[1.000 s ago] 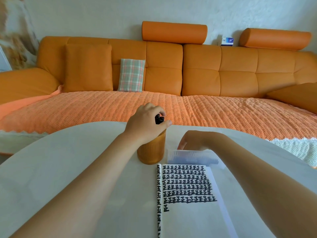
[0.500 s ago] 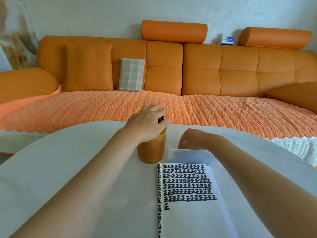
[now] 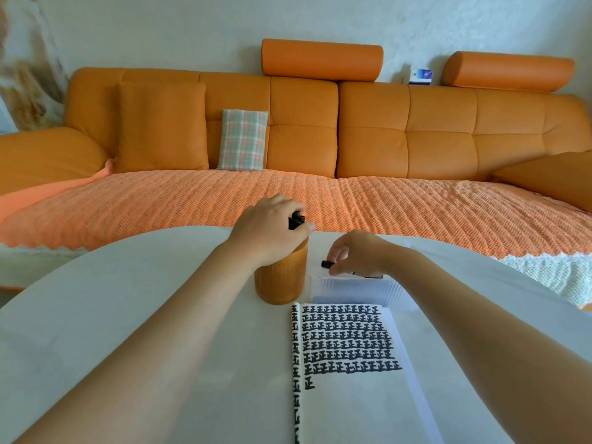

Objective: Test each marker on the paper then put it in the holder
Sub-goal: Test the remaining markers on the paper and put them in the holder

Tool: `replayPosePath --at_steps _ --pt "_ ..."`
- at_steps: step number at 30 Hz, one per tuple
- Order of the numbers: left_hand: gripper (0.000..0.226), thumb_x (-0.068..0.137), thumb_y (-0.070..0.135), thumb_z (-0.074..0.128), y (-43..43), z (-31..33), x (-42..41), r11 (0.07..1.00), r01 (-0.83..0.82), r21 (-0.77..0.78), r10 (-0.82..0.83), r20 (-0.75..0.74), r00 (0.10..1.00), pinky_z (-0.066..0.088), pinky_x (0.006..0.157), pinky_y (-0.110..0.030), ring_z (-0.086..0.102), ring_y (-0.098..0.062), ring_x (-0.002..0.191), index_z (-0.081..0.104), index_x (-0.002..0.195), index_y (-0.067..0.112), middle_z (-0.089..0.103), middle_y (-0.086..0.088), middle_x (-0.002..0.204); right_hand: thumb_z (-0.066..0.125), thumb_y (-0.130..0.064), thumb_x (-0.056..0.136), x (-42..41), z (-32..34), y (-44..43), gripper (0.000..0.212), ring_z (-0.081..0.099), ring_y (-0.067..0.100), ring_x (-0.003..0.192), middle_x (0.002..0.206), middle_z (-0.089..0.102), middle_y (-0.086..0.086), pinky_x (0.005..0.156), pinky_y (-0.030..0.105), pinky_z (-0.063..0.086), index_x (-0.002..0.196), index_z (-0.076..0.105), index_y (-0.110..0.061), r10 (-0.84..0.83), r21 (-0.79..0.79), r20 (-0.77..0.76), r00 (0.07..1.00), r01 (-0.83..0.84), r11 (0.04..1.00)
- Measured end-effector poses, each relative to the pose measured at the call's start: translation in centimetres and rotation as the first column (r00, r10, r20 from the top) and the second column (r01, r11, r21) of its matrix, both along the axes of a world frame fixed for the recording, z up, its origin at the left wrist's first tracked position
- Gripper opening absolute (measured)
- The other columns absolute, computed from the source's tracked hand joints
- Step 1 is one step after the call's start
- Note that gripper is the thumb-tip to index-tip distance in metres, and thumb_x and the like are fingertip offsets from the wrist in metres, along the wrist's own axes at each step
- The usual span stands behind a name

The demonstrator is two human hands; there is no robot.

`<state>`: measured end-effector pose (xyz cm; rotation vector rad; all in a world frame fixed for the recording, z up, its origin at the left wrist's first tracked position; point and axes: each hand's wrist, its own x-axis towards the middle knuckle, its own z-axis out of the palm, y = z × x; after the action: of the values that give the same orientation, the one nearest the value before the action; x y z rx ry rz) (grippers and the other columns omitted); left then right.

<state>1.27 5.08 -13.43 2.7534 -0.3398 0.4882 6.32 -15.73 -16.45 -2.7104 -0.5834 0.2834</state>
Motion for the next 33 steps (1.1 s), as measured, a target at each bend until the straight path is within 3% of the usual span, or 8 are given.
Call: replayPosePath --at_steps 3,7,12,17,25,27,30,33 --pt "0.049 0.094 0.055 0.045 -0.3 0.5 -0.3 1.0 0.022 0.005 -0.022 0.162 0.987 0.034 0.102 -0.04 0.042 -0.018 0.126 0.052 0.133 0.027 0.052 0.007 0.136 0.075 -0.036 0.084 -0.8 1.5 -0.3 0.013 0.055 0.012 0.069 0.084 0.062 -0.004 0.058 0.025 0.042 0.095 0.068 -0.034 -0.029 0.107 0.138 0.99 0.014 0.994" --pt "0.031 0.094 0.036 0.055 -1.1 1.2 -1.3 0.977 0.156 -0.144 -0.098 0.348 0.932 0.038 0.1 -0.034 0.047 -0.015 0.117 0.061 0.12 0.022 0.06 0.007 0.121 0.066 -0.027 0.09 -3.0 3.1 -0.9 0.012 0.055 0.011 0.055 0.065 0.06 -0.008 0.051 0.024 0.041 0.098 0.057 -0.026 -0.002 0.198 0.346 0.938 -0.071 0.978" --pt "0.022 0.092 0.019 0.057 -2.1 0.8 -3.2 0.951 0.273 -0.145 -0.186 0.436 0.88 0.04 0.089 -0.024 0.047 -0.007 0.098 0.064 0.113 0.018 0.06 0.008 0.102 0.06 -0.014 0.082 -6.1 4.2 -2.0 0.012 0.045 0.009 0.049 0.067 0.06 -0.003 0.047 0.025 0.037 0.087 0.053 -0.021 -0.047 0.266 0.509 0.86 -0.105 0.958" --pt "0.022 0.093 0.017 0.058 -2.5 0.0 -4.9 0.924 0.335 -0.185 -0.247 0.381 0.891 0.041 0.083 -0.018 0.046 0.0 0.091 0.063 0.114 0.018 0.054 0.011 0.103 0.05 -0.005 0.086 -8.8 4.4 -2.9 0.017 0.042 0.012 0.054 0.066 0.054 0.0 0.048 0.021 0.035 0.089 0.06 -0.018 -0.296 0.614 0.267 0.917 0.075 0.786" --pt "0.026 0.095 0.03 0.058 -3.2 -1.0 -7.0 0.941 0.338 0.01 -0.332 0.222 0.917 0.045 0.087 -0.03 0.057 -0.012 0.102 0.062 0.119 0.02 0.064 0.007 0.11 0.043 0.004 0.092 -13.3 2.5 -3.4 0.035 0.039 0.014 0.053 0.064 0.055 0.006 0.046 0.018 0.03 0.097 0.075 -0.006 -0.244 0.851 -0.152 0.958 0.252 0.46" --pt "0.021 0.097 0.027 0.056 -3.4 -1.3 -7.2 0.94 0.34 -0.034 -0.33 0.169 0.929 0.045 0.086 -0.031 0.056 -0.011 0.098 0.062 0.116 0.02 0.062 0.008 0.108 0.045 0.001 0.092 -13.7 1.7 -3.5 0.034 0.043 0.015 0.057 0.066 0.06 0.007 0.05 0.02 0.035 0.094 0.076 -0.012 -0.301 0.808 -0.114 0.947 0.264 0.527" --pt "0.016 0.097 0.026 0.056 -3.6 -1.7 -7.5 0.94 0.339 -0.043 -0.332 0.114 0.936 0.044 0.083 -0.032 0.055 -0.011 0.094 0.062 0.11 0.019 0.057 0.011 0.099 0.049 -0.016 0.094 -13.8 0.5 -3.9 0.025 0.052 0.014 0.066 0.078 0.067 -0.001 0.062 0.027 0.041 0.097 0.073 -0.024 -0.282 0.432 0.257 0.924 0.152 0.889" --pt "0.018 0.096 0.028 0.057 -3.9 -2.4 -8.1 0.932 0.362 -0.008 -0.36 0.092 0.929 0.046 0.079 -0.034 0.056 -0.012 0.091 0.063 0.109 0.018 0.061 0.007 0.098 0.052 -0.028 0.097 -14.3 -0.1 -3.5 0.026 0.059 0.013 0.089 0.1 0.068 -0.008 0.079 0.029 0.046 0.12 0.064 -0.023 -0.074 0.242 0.444 0.893 -0.04 0.969"
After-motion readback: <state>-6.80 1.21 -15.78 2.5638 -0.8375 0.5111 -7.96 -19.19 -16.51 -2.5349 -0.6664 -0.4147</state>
